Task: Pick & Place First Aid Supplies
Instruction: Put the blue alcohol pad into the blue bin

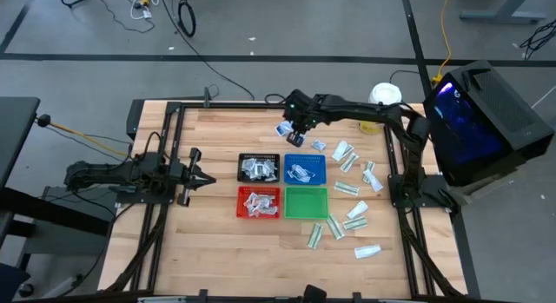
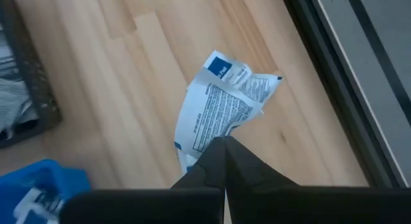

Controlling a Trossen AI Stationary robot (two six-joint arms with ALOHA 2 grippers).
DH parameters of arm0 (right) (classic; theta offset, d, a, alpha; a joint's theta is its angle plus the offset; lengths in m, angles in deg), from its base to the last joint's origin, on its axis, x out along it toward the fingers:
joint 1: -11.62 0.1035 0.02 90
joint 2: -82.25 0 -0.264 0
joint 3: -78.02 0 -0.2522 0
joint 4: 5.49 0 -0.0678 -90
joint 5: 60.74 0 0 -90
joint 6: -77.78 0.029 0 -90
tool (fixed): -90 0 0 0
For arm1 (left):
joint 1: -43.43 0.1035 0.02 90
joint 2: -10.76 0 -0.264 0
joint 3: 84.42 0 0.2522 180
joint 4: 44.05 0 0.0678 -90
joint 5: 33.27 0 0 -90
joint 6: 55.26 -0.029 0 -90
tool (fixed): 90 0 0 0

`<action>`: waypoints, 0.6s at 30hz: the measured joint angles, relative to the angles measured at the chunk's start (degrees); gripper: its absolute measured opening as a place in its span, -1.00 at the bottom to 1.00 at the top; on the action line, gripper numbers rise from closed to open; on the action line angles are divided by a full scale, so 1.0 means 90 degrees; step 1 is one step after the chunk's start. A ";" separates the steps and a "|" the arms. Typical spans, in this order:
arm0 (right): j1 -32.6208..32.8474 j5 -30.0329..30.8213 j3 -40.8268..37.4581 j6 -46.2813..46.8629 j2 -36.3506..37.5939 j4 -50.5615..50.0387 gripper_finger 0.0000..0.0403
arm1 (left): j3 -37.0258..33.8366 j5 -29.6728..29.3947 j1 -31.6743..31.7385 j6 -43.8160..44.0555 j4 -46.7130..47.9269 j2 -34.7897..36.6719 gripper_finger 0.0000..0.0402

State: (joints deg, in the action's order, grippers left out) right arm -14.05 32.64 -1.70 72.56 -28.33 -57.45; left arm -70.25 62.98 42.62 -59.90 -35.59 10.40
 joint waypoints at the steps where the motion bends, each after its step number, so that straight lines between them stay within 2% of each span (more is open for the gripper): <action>1: 0.0026 -0.0012 0.0000 -0.0001 0.0050 -0.0044 -1.00 | 0.0000 -0.0001 0.0000 0.0000 0.0000 0.0000 -0.87; 13: 0.0416 -0.0778 0.0002 -0.0286 0.0707 -0.1071 -1.00 | 0.0000 -0.0001 0.0000 0.0000 0.0000 0.0000 -0.87; 18: 0.0587 -0.1394 0.0005 -0.0424 0.0749 -0.1416 -1.00 | 0.0000 -0.0001 0.0001 0.0000 0.0000 0.0000 -0.87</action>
State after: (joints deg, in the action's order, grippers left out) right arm -8.76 20.10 -1.65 68.75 -21.58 -70.20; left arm -70.25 62.97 42.63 -59.90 -35.59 10.40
